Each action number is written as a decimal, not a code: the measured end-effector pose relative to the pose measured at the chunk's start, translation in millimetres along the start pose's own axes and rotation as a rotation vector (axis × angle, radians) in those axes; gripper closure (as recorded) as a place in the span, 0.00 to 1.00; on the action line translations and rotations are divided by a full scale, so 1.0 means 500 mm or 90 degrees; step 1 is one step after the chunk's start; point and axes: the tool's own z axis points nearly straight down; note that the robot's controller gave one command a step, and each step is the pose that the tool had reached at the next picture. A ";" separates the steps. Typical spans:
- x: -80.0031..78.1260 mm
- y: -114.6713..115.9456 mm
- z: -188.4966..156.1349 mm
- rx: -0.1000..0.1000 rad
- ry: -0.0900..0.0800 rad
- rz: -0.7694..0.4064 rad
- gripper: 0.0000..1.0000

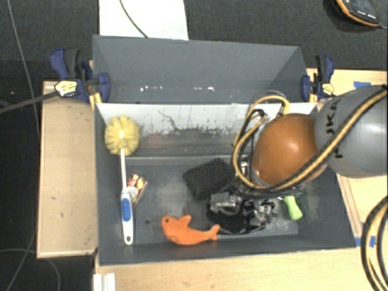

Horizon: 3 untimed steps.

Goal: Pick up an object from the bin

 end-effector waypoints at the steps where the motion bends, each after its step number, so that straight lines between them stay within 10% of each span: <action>1: 0.045 0.043 -0.003 0.008 -0.005 -0.057 1.00; 3: 0.045 0.045 -0.009 0.006 -0.005 -0.057 1.00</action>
Offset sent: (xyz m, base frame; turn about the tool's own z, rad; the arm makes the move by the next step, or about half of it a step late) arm 0.0000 0.0000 0.0000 0.0000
